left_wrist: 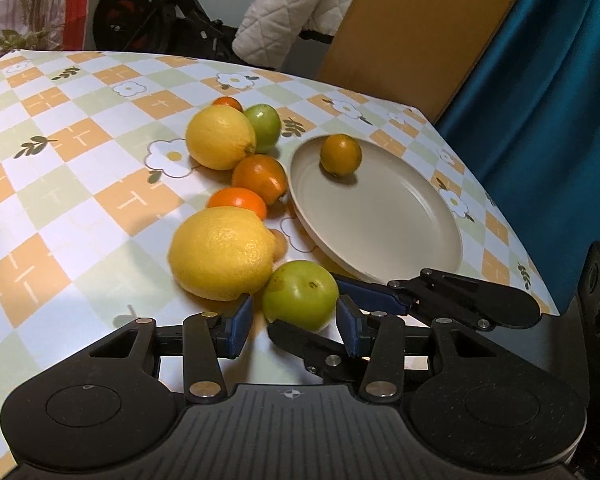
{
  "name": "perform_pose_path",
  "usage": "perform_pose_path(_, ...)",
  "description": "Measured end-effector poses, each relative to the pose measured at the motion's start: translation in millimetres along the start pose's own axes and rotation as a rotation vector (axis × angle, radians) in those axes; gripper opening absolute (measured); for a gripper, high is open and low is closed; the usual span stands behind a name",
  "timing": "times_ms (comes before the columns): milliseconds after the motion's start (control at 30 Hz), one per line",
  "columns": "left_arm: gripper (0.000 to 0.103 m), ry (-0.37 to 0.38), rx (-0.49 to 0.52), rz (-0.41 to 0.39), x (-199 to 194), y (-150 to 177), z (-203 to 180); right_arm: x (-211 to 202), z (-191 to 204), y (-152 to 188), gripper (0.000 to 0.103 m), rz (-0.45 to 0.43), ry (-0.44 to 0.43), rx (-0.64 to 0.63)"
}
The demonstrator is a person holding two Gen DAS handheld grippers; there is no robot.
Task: Organize fruits
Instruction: 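Close the left gripper around the green apple, then carry the green apple onto the plate beside the orange and release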
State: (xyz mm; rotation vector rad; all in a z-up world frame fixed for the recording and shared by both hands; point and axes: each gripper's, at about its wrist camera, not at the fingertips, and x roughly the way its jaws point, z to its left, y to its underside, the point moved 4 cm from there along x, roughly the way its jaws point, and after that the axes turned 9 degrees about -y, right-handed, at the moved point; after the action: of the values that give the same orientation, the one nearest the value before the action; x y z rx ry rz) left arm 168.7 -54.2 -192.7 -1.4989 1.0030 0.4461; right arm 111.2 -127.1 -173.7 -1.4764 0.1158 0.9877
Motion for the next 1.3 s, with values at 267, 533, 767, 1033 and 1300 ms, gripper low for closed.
perform_pose_path(267, 0.046, 0.004, 0.002, 0.009, 11, 0, -4, 3, -4, 4, 0.042, 0.009, -0.001, 0.024)
perform_pose_path(533, 0.046, 0.002, 0.014, -0.017, 7, -1, -8, 1, -6, 5, 0.041, -0.007, 0.003, 0.039)
perform_pose_path(767, 0.046, 0.016, 0.052, -0.072, -6, -14, -22, -17, -11, -6, 0.041, -0.077, 0.030, 0.045)
perform_pose_path(1033, 0.046, 0.023, 0.091, -0.072, 5, -37, -37, -20, -33, -17, 0.041, -0.105, 0.060, 0.074)
perform_pose_path(1300, 0.046, 0.027, 0.088, -0.045, 36, -66, -51, -9, -72, -28, 0.041, -0.109, 0.091, 0.110)
